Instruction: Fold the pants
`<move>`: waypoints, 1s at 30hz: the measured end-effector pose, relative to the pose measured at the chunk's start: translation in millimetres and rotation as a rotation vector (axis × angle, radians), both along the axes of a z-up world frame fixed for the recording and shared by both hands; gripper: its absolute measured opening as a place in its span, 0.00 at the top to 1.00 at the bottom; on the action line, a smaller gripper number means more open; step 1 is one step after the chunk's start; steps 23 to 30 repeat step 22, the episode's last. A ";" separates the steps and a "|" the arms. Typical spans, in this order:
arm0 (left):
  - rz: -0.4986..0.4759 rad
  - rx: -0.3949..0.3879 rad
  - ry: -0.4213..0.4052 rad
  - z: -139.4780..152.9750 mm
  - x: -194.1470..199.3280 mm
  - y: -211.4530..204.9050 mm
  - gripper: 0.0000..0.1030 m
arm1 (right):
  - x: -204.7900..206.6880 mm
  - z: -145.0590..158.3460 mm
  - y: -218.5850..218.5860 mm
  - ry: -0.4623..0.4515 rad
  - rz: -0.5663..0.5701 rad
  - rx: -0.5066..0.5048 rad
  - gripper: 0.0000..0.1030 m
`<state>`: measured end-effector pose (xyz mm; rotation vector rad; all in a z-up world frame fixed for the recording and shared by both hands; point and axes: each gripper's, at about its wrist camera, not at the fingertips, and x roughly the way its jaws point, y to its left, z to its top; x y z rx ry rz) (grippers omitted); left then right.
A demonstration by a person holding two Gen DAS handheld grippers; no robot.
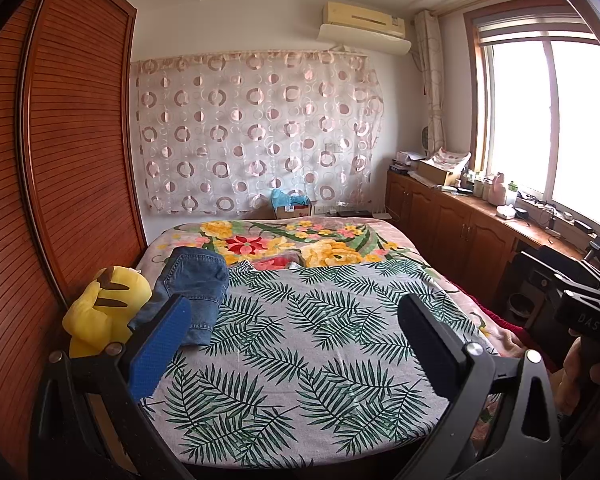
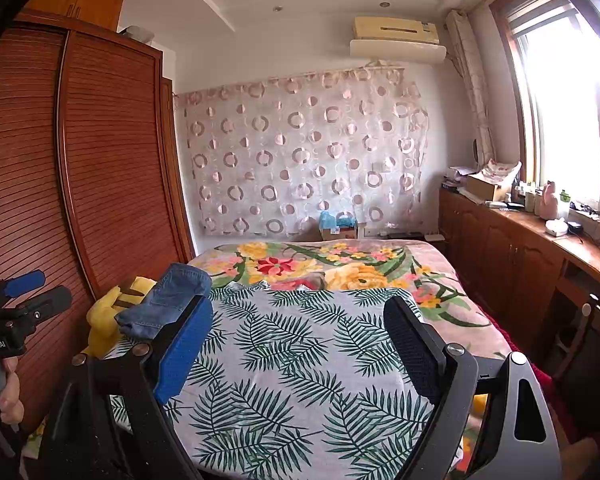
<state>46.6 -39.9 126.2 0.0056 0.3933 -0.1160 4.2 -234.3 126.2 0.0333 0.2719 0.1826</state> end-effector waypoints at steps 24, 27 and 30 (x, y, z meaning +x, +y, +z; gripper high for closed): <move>-0.007 -0.003 -0.007 -2.6 -2.8 -1.7 0.00 | -2.2 -0.4 2.6 -0.001 -0.006 0.003 0.14; -0.007 -0.003 -0.007 -2.6 -2.8 -1.7 0.00 | -2.2 -0.4 2.6 -0.001 -0.006 0.003 0.14; -0.007 -0.003 -0.007 -2.6 -2.8 -1.7 0.00 | -2.2 -0.4 2.6 -0.001 -0.006 0.003 0.14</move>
